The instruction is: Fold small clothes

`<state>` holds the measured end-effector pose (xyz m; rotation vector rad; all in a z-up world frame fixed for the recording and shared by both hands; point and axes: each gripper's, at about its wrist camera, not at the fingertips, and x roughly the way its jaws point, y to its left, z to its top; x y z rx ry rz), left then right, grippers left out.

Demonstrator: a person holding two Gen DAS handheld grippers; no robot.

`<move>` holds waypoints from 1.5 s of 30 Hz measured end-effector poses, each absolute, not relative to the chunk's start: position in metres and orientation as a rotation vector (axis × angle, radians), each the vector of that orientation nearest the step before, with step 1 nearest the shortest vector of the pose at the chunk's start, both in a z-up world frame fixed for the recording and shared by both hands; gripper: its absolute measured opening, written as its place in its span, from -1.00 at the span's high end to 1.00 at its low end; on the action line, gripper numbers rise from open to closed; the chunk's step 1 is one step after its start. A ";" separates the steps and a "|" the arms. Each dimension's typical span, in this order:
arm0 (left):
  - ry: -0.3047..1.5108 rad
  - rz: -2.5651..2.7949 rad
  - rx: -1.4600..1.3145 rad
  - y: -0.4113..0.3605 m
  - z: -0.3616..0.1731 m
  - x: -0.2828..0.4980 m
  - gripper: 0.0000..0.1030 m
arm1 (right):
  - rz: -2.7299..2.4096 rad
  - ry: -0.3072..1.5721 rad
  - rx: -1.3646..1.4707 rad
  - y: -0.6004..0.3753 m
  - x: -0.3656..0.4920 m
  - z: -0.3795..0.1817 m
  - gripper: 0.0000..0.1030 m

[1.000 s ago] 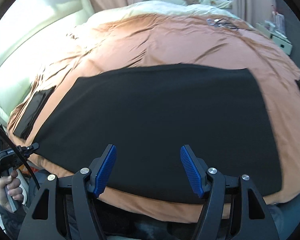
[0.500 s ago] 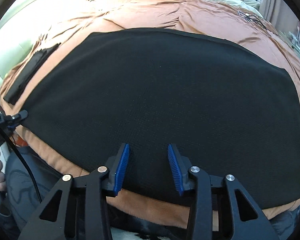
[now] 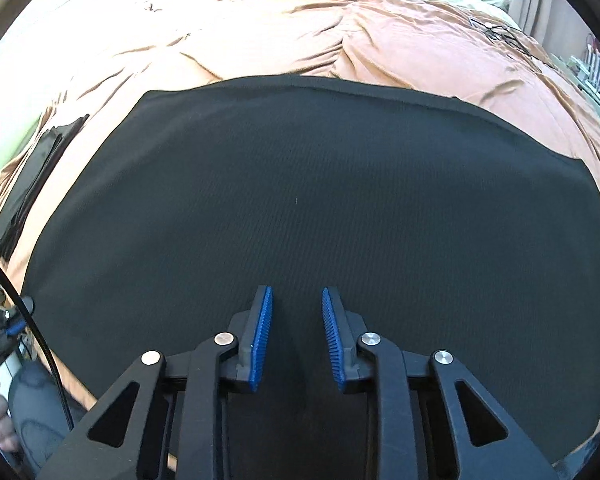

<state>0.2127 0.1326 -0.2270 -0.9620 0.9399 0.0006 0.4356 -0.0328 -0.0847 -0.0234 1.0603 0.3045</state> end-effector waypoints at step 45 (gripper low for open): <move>0.962 0.039 -0.938 0.126 -0.224 0.216 0.74 | 0.250 1.068 0.008 -0.027 0.534 -0.074 0.79</move>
